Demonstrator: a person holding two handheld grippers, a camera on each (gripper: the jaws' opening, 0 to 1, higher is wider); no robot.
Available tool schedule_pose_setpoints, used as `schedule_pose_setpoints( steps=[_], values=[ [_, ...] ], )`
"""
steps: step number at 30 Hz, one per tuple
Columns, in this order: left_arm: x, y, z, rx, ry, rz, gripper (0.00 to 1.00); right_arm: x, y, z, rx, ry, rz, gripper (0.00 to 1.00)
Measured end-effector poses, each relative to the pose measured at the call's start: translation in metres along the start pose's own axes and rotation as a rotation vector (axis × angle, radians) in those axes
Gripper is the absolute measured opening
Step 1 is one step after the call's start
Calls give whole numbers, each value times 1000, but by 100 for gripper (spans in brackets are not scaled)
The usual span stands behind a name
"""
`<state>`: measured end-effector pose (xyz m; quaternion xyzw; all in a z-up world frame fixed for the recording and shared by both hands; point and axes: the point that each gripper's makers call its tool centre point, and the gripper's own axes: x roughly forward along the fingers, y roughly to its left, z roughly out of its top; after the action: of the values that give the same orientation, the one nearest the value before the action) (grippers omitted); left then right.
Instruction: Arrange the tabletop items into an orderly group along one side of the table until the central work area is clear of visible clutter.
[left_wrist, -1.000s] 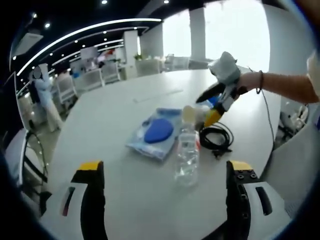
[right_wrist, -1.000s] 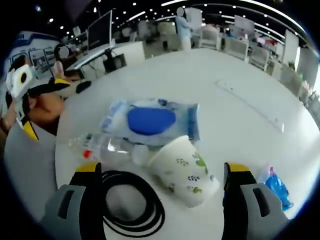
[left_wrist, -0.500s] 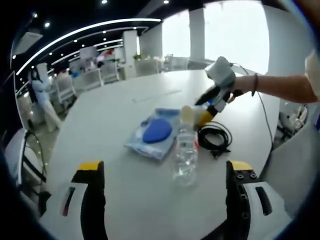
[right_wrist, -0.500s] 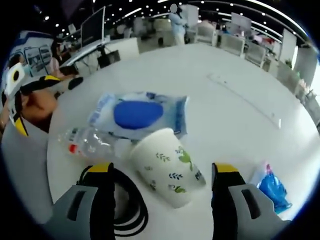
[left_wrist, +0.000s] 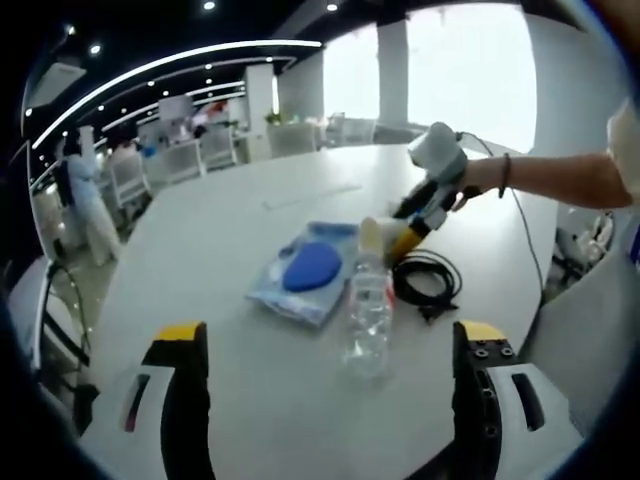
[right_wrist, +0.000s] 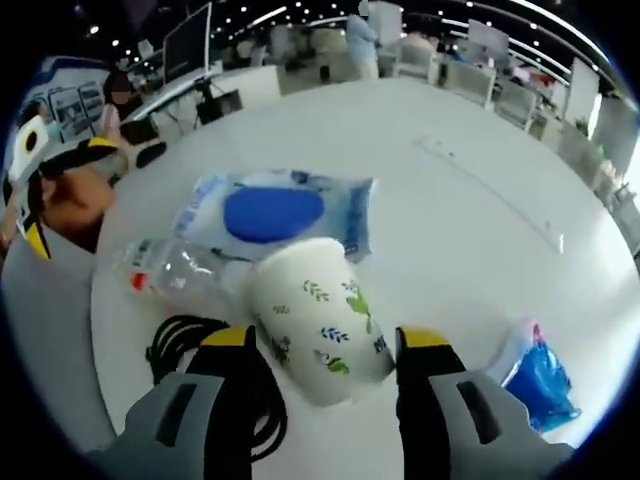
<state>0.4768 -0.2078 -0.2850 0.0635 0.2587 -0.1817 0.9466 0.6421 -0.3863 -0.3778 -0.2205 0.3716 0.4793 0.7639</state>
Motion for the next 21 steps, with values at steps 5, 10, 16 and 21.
schedule_pose_setpoints(
  steps=[5,10,16,21],
  values=[
    [-1,0,-1,2,5,0,98,-2,3,-3,0,11,19,39],
    [0,-1,1,-4,-4,-5,99,-4,4,-2,4,7,20,38],
    [0,-1,0,-7,-2,-4,98,-12,-2,5,-13,-24,-14,38],
    [1,-2,0,-7,-2,-5,97,-21,-2,12,5,-65,-18,37]
  ],
)
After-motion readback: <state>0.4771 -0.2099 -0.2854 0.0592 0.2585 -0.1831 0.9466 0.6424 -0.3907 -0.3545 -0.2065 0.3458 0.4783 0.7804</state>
